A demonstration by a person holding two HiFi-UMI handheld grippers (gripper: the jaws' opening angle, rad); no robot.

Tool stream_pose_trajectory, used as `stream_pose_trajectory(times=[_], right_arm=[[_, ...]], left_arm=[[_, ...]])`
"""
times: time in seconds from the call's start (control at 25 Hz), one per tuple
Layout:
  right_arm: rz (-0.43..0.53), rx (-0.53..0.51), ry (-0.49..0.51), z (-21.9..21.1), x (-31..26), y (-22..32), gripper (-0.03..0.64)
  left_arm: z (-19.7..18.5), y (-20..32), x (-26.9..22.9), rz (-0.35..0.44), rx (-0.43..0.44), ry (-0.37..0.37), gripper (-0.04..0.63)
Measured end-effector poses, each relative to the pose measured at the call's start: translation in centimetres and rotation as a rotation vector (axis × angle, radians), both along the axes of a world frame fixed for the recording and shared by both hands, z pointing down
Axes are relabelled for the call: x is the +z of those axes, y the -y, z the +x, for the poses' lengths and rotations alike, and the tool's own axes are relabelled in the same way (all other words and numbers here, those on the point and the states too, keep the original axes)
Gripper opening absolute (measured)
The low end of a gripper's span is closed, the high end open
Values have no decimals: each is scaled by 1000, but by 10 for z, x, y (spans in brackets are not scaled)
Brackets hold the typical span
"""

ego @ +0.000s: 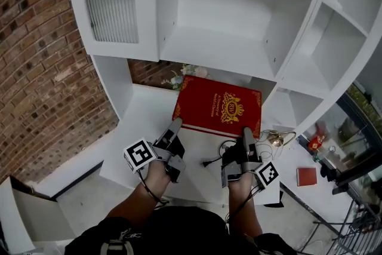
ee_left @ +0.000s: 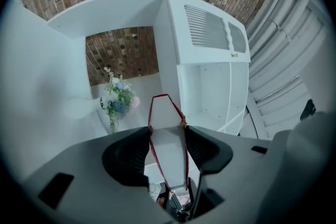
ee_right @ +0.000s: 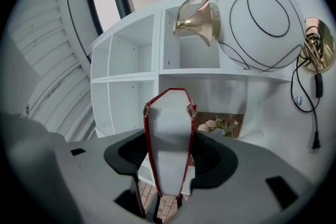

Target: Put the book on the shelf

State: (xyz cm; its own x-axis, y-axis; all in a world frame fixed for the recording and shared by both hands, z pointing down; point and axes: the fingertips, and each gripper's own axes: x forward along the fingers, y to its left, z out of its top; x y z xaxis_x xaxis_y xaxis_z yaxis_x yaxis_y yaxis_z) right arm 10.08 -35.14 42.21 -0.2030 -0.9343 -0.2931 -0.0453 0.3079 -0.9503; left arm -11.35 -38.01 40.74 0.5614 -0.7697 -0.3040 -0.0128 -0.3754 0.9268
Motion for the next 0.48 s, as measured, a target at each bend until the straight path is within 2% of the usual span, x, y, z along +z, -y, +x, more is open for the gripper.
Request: stream_pose_trajectory(times=[0.48], right_arm=[[75, 1, -52, -7, -45, -10, 264]], left_arm=[[-8, -10, -33, 55, -3, -31, 233]])
